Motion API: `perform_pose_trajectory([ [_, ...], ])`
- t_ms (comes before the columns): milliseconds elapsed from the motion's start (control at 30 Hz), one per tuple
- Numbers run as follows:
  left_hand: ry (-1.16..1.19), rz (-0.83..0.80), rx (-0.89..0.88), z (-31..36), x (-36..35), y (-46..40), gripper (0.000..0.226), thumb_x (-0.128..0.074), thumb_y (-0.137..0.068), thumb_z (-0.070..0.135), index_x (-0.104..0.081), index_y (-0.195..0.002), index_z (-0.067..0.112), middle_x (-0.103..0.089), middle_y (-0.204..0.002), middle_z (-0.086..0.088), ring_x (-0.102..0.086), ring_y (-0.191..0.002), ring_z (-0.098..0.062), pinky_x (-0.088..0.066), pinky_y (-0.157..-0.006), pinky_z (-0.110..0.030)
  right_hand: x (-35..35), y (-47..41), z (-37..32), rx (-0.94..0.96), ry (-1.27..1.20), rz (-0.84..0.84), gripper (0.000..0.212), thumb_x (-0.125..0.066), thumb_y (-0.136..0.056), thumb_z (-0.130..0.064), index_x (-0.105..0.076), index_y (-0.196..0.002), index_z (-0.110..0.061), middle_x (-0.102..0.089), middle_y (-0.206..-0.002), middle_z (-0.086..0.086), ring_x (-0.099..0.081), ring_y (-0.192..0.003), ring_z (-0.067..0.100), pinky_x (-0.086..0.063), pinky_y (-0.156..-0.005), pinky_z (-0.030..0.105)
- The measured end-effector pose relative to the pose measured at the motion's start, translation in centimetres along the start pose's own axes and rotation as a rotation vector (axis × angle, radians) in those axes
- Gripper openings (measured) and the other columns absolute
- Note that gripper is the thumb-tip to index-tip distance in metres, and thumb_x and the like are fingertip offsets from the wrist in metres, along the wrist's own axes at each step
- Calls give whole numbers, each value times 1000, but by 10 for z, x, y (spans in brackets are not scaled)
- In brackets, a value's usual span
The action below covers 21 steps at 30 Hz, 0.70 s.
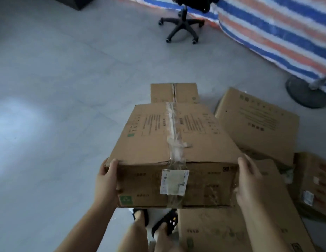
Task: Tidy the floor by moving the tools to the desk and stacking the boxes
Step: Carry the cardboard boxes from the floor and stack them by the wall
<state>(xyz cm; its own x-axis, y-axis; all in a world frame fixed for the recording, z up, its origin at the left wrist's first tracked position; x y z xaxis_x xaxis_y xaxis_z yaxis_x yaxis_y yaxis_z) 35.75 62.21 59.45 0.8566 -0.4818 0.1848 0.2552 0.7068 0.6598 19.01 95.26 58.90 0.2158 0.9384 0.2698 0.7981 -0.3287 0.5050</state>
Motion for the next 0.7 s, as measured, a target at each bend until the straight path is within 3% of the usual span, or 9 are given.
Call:
perform_pose_trajectory([
  [67,59,55,-30,18,36,1,18,-49,-95,33,-50,-110,25,-54,-89,5,-55,-77,-14,-45,-57,-29,-32,23,-20,51,39,-45,32,-57,-92,-39,-57,-120,-24,-58,-122,1,-57,-109,23,-50,-88,40],
  [100,85,68,-34,29,52,0,19,-50,-94,34,-50,-111,25,-55,-90,5,-56,-78,-14,-46,-58,-29,-51,34,-31,75,65,-65,30,-58,-91,-40,-56,-117,-26,-58,-119,1,-57,-106,22,-50,-91,41],
  [200,193,103,-32,59,102,-14,21,-54,-93,35,-50,-110,24,-57,-95,-1,-59,-81,-19,-49,-59,-31,-116,65,-58,129,92,-139,32,-59,-90,-40,-54,-119,-29,-59,-119,4,-58,-104,27,-51,-89,47],
  [300,271,140,-41,88,151,-38,20,-55,-93,31,-50,-109,23,-57,-94,-1,-58,-81,-19,-51,-65,-34,-186,98,-82,182,105,-209,29,-57,-92,-32,-53,-120,-25,-59,-114,7,-59,-99,29,-52,-85,45],
  [400,326,177,-67,120,204,-74,20,-55,-93,29,-50,-111,22,-57,-96,-1,-57,-83,-19,-51,-66,-34,-257,139,-103,256,136,-236,31,-58,-90,-32,-54,-120,-25,-58,-118,8,-58,-103,30,-51,-90,51],
  [533,382,245,-92,162,281,-120,27,-54,-93,34,-46,-117,25,-54,-97,4,-56,-87,-18,-50,-64,-33,-356,196,-124,314,156,-295,37,-57,-93,-29,-53,-128,-17,-55,-121,5,-53,-110,27,-47,-94,42],
  [700,464,340,-126,214,366,-162,33,-51,-94,34,-46,-124,23,-52,-98,4,-55,-88,-19,-52,-70,-40,-479,264,-150,356,167,-436,42,-59,-92,-30,-55,-129,-9,-54,-129,11,-51,-118,32,-44,-97,42],
])
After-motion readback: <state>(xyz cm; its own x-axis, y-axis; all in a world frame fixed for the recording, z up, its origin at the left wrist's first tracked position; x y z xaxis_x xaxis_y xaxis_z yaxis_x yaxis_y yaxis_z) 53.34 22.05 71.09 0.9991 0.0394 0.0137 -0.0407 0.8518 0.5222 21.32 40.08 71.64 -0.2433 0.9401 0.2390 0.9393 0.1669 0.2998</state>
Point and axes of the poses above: each hand's wrist, its own y-axis away from the middle knuckle, its own x-axis out of the back of the hand, z = x × y, the point moved 6 cm from there along -y, towards the middle knuckle
